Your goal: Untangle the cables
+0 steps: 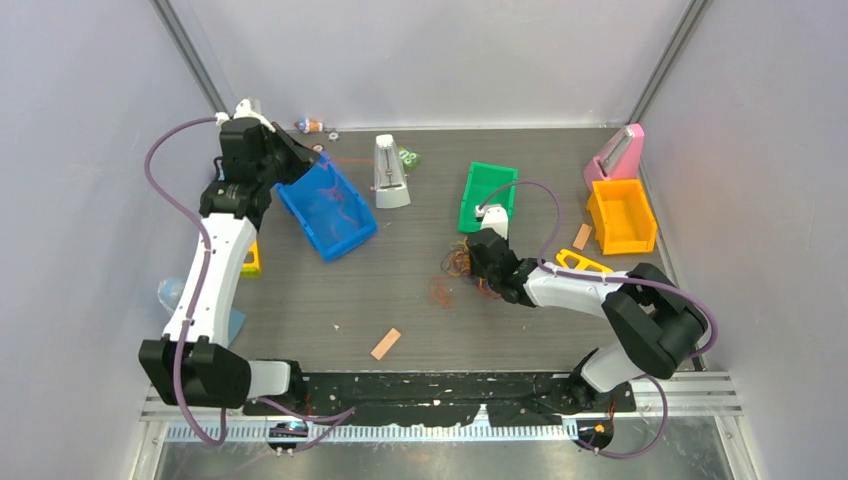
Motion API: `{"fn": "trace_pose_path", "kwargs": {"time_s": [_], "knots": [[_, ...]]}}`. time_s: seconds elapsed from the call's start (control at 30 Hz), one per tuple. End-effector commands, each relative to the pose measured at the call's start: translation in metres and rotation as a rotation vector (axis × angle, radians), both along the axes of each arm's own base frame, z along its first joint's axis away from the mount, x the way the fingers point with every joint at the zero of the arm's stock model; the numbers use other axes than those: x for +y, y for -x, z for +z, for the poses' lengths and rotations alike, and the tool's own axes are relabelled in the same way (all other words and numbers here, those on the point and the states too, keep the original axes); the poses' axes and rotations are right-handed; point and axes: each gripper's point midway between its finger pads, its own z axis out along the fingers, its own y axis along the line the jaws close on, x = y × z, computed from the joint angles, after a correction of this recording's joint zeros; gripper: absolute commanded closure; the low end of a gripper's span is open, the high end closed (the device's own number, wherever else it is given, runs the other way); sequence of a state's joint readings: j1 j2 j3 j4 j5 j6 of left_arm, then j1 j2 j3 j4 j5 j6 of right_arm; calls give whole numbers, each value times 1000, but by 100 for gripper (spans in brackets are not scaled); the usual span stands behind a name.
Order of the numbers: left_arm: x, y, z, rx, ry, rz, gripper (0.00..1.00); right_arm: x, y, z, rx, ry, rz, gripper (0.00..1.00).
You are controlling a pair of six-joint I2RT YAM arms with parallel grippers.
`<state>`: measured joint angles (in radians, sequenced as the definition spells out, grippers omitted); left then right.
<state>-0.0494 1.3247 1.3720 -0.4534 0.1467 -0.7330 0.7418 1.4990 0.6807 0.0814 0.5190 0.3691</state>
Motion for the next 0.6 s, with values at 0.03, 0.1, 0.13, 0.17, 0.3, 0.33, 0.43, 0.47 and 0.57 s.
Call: {"fn": "trace_pose_path", "kwargs": {"time_s": [0.03, 0.1, 0.13, 0.17, 0.3, 0.33, 0.43, 0.47, 0.57], "knots": [[23, 3, 36, -104, -48, 84, 100, 5, -7, 17, -49, -51, 0, 53], [30, -2, 33, -84, -58, 91, 100, 5, -6, 17, -50, -53, 0, 53], [31, -3, 29, -73, -62, 89, 100, 5, -6, 17, -51, -53, 1, 53], [31, -5, 24, -60, -64, 89, 100, 5, -6, 18, -53, -54, -1, 53], [48, -18, -9, -1, -89, 135, 100, 3, -6, 19, -58, -53, -5, 53], [50, -22, -20, 17, -94, 141, 100, 3, -6, 20, -60, -53, -5, 53], [51, -37, -57, 51, -92, 142, 100, 3, -6, 19, -60, -54, -6, 53], [53, -41, -70, 74, -92, 144, 100, 4, -6, 19, -60, -56, -4, 53], [72, -45, -104, 180, -118, 196, 100, 3, -6, 20, -62, -54, -7, 53]]}}
